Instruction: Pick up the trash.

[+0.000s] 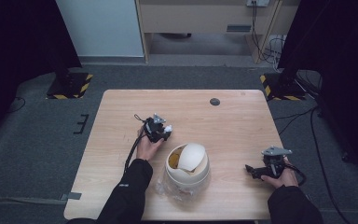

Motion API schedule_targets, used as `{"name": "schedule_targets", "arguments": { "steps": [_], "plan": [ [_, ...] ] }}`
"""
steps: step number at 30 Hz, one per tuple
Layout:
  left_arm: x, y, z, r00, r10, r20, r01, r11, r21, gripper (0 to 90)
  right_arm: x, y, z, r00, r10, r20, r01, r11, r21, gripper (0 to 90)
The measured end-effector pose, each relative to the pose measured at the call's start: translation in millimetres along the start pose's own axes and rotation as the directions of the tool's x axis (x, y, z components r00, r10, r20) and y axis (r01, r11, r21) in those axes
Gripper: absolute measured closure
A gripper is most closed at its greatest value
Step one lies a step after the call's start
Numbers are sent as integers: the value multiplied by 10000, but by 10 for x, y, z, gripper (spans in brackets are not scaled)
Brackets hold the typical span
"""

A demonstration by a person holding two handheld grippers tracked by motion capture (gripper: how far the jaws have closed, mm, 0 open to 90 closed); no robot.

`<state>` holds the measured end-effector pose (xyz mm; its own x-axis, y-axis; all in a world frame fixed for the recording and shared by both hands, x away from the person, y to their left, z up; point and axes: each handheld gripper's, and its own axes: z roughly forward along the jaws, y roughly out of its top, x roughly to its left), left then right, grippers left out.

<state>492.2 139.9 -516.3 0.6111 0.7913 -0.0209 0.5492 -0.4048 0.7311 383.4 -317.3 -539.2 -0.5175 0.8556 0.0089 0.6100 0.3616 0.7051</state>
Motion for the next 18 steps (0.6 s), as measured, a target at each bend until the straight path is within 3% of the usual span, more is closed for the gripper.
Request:
{"name": "schedule_targets", "arguments": {
  "steps": [2, 6, 10, 18],
  "plan": [
    [16, -10, -110, 9999, 113, -14, -113, 9998, -155, 634, 1, 0, 1, 10000, 13, 4, -13, 10000, -7, 5],
    [54, -43, -338, 9998, -123, 179, 133, 9981, -598, 632, 0, 0, 0, 10000, 1, 2, -1, 10000, 0, 5],
    [35, -100, -578, 9996, 63, 261, -41, 9963, -856, 629, 1, 0, 1, 10000, 14, 5, -14, 10000, -6, 5],
    [-36, -264, -1037, 9988, 99, 484, -19, 9866, -1632, 625, 0, 0, 0, 10000, 0, 1, 0, 10000, -2, 5]
  ]
}}
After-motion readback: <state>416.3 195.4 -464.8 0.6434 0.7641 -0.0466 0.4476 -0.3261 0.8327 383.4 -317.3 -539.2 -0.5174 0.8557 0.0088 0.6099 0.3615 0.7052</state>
